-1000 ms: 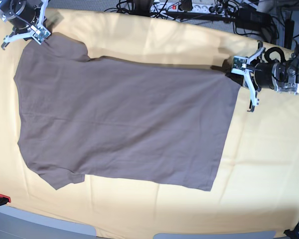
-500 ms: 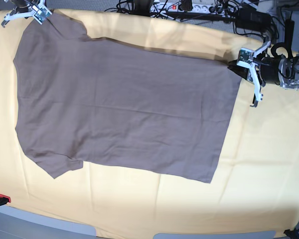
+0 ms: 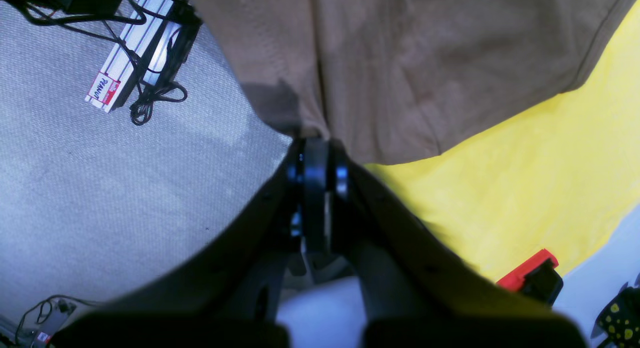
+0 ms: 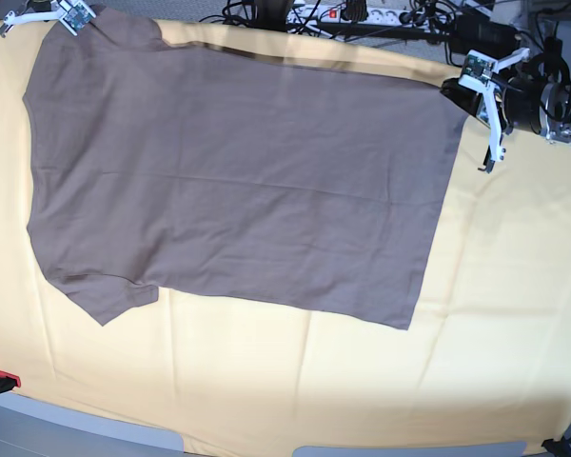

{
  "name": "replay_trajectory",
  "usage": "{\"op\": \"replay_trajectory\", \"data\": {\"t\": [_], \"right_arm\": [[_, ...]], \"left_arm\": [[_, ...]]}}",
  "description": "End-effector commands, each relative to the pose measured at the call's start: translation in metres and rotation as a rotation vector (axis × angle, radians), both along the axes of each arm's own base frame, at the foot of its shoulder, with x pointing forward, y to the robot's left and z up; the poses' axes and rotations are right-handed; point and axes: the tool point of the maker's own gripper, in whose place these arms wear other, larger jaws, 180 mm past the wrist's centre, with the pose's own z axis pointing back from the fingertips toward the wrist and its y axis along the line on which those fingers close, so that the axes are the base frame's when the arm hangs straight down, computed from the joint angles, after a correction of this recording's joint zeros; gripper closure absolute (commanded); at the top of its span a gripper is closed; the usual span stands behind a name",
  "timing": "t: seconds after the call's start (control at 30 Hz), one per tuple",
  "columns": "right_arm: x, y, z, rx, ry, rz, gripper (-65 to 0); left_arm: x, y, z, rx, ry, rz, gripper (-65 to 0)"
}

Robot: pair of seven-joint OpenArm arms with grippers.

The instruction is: Fold the T-shirt properly

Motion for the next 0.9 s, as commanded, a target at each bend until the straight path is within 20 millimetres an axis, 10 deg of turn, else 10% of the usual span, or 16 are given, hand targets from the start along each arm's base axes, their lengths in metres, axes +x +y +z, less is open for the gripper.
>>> {"op": "replay_trajectory", "data": {"t": [0.0,0.27,0.5,0.87], "right_arm": [[-0.001,-0.002,0.004,-0.013,0.003,0.009,0.0],[0.022,0.001,0.01,-0.015,-0.117,0.062,0.0],[0.082,0.007,0.027,-0.003,-0.345,0.094,0.0],[0.158,0.011,0.046,0.082,-0.57,0.096,0.0]], "left_arm": [[0.004,0.006,0.005,0.026,-0.017,0.001,0.0],[0.005,0.002,0.003,0.015,-0.022,0.001,0.0],[0.011,-0.02,-0.008,-0.025,-0.072,-0.035,0.0],[0.103,-0.03,-0.007,-0.063,-0.48,0.236,0.0]]}}
